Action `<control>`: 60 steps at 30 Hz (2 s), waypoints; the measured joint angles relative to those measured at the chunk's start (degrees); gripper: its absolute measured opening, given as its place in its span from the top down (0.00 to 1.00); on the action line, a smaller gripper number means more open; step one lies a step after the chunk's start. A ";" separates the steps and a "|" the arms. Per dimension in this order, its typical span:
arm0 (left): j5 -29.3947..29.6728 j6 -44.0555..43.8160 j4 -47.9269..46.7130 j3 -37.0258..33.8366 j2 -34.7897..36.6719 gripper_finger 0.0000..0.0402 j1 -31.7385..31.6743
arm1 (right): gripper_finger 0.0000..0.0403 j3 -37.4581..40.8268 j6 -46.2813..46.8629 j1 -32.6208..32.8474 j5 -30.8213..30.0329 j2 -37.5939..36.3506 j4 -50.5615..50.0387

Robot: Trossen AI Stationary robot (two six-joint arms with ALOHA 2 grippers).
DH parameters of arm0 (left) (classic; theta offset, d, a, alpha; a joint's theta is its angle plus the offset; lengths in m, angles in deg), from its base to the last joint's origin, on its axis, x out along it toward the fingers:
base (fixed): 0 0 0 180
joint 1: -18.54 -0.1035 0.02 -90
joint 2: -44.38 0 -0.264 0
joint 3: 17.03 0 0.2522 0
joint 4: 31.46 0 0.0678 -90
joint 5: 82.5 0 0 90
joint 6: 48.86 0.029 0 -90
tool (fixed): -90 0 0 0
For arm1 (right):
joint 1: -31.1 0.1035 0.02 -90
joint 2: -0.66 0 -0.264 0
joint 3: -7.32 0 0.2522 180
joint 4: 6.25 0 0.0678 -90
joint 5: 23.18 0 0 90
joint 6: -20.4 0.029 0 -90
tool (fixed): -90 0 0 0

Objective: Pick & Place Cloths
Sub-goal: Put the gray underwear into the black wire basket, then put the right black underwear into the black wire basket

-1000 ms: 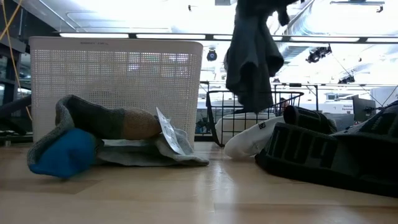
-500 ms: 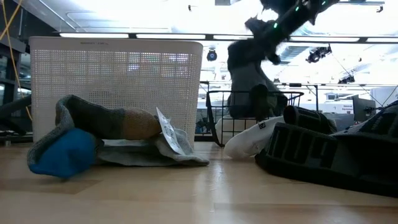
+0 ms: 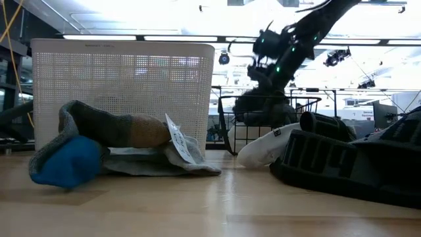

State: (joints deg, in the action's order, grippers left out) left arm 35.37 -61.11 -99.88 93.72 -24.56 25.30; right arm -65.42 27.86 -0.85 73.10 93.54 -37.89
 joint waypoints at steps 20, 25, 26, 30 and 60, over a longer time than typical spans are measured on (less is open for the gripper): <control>-1.61 -0.08 -6.33 0.00 -0.02 0.19 -0.02 | 0.81 -0.07 1.51 0.04 3.22 2.92 -3.69; -2.94 0.09 -6.42 0.00 -0.04 0.19 -0.02 | 0.58 -0.04 4.39 -0.04 4.74 -0.21 -3.31; -2.97 0.32 -6.42 0.00 -0.04 0.19 0.00 | 0.54 -0.04 5.14 -0.07 5.04 -0.99 -3.27; -3.05 1.32 -6.94 0.00 -0.04 0.19 -0.01 | 0.37 -0.04 7.06 -0.09 6.73 -4.31 -3.23; -6.76 -4.86 -7.63 -3.90 0.62 0.19 0.05 | 0.26 0.00 21.60 22.57 7.43 -29.12 -11.82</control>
State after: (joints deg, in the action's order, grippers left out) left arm 28.62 -65.98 -107.52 89.82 -23.94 25.35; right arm -65.42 49.46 21.72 80.52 64.42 -49.71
